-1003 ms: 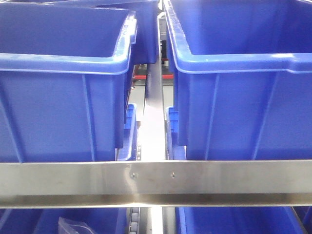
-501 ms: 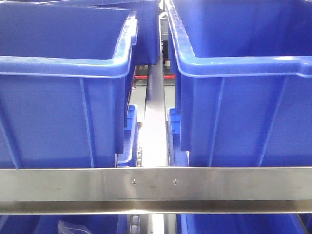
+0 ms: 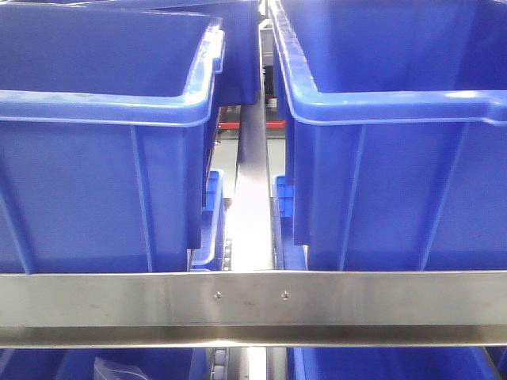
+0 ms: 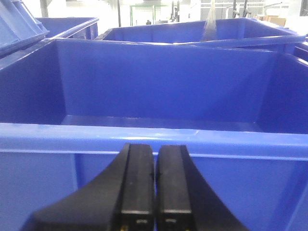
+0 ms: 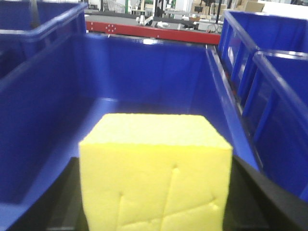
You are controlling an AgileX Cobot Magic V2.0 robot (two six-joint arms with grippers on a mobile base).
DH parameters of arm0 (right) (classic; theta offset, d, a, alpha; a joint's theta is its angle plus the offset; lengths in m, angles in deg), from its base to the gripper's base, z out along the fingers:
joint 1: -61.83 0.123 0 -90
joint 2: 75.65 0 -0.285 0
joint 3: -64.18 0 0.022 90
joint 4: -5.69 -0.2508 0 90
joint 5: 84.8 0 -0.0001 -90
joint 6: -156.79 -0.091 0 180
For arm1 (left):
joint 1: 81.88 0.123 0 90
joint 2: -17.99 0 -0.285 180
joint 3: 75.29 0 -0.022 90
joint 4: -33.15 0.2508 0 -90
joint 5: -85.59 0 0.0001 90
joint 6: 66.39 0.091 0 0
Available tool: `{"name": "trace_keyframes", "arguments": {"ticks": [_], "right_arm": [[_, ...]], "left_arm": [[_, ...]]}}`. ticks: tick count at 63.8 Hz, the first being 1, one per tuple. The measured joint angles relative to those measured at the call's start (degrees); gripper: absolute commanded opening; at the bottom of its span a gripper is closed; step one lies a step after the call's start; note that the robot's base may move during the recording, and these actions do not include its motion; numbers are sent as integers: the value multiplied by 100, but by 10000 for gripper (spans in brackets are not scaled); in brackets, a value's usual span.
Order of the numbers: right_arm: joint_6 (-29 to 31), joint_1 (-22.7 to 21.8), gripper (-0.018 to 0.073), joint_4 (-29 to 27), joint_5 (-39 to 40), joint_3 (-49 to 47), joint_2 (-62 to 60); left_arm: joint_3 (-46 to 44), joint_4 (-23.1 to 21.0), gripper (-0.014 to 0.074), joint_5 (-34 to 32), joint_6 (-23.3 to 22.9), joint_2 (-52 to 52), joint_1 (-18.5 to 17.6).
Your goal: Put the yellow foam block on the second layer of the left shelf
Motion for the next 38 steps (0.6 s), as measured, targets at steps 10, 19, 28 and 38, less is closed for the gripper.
{"name": "trace_keyframes", "arguments": {"ticks": [10,19,28,38], "right_arm": [[-12,0,465,0,0,-574,705],[-188,0,465,0,0,-996,1462],[-420,0,465,0,0,-1325,2216],[-473,0,465,0,204,-1403,2909]], "left_arm": [[0,0,124,0,0,0,0],[0,0,124,0,0,0,0],[0,0,124,0,0,0,0],[0,0,124,0,0,0,0]]}}
